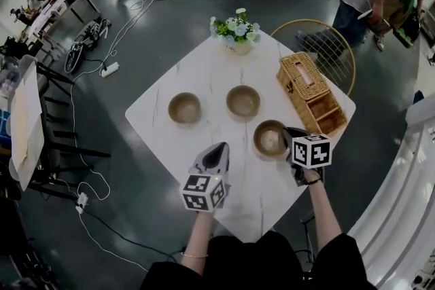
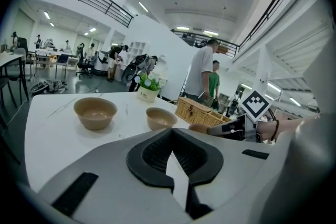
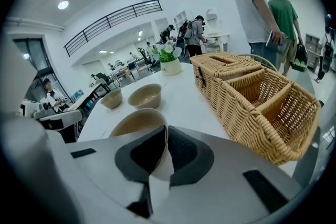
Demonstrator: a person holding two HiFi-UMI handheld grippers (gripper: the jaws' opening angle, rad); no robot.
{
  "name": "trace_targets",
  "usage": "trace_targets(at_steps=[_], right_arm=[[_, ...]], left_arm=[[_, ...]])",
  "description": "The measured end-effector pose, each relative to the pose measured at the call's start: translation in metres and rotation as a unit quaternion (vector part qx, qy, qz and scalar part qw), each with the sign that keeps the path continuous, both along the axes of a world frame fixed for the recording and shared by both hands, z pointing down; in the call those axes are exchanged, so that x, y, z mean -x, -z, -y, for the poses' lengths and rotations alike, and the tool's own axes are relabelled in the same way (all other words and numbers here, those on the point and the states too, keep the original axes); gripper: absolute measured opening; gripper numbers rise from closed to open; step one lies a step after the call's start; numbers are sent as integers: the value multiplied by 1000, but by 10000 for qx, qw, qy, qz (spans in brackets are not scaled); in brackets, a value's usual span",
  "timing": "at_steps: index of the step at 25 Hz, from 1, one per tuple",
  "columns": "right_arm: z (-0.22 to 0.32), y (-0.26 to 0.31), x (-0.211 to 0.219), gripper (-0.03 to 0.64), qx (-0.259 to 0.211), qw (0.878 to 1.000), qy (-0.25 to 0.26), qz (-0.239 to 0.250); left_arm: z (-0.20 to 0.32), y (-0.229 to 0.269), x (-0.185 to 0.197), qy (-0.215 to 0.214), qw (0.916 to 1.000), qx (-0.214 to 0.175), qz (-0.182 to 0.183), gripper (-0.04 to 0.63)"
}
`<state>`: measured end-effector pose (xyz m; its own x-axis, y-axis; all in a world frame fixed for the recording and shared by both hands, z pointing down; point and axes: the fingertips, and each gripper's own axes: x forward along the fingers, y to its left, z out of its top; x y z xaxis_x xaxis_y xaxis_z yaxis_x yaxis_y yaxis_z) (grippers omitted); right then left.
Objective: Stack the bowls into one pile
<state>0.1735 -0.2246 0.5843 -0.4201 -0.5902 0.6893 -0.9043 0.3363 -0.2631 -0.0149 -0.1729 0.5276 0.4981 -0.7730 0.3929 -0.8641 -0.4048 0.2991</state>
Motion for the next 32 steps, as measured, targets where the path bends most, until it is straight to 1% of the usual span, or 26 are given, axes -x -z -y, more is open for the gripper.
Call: trace_targets(at_steps=[6,11,17,24,32], right_arm=[[16,23,9,26,-230,9992,-38,327],[40,41,19,26,-416,9973,-91,604],[72,51,35,26,-467,9948,-263,865],[102,48,58,26,-483,9944,-234,909],[119,31,76,26,-384,9961,-190,769]], left_arm=[[4,8,10,131,9999,-96,12,14],[12,13,19,255,9995,-175,43,14],[25,17,30,413,9989,-219,50,14],[40,16,37,544,9982,-239,48,14],[53,5,43,659,9977,-126,56,14]])
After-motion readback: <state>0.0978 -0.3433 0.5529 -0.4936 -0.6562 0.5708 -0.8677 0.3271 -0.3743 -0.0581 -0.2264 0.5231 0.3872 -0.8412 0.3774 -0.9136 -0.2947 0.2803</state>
